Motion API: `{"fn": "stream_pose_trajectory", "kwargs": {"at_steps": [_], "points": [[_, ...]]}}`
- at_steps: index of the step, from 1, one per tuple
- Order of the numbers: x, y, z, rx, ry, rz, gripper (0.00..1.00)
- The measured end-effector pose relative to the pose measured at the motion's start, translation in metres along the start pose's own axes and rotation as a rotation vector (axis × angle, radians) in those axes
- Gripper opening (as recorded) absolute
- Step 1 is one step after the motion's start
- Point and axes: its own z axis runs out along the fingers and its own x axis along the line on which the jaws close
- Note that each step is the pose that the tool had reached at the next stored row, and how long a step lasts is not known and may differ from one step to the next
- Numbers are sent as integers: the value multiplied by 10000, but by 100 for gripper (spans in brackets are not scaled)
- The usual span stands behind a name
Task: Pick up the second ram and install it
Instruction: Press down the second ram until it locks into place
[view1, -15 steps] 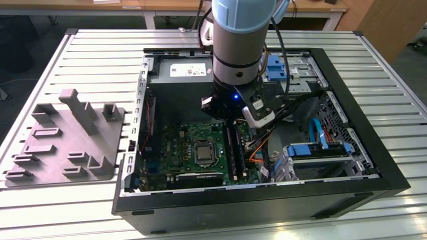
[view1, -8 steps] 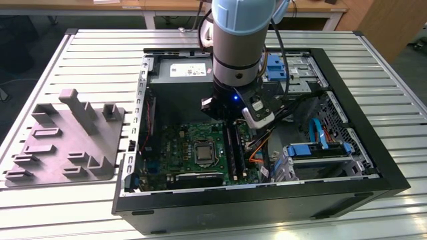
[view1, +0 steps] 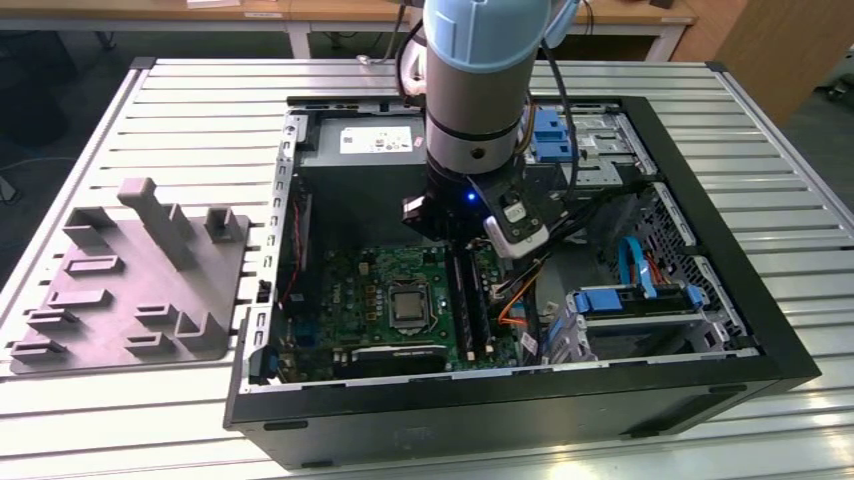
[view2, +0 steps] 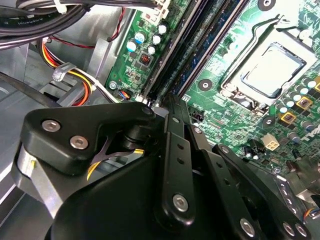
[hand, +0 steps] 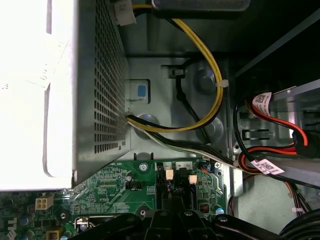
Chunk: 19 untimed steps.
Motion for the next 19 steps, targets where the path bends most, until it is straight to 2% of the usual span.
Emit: {"fn": "stream_pose_trajectory", "kwargs": {"at_steps": [7, 13, 19], "points": [[1, -1, 13, 1, -1, 0, 10], [-5, 10, -106, -2, -2, 0, 10], [-7, -35, -116, 72, -4, -4, 10]]}}
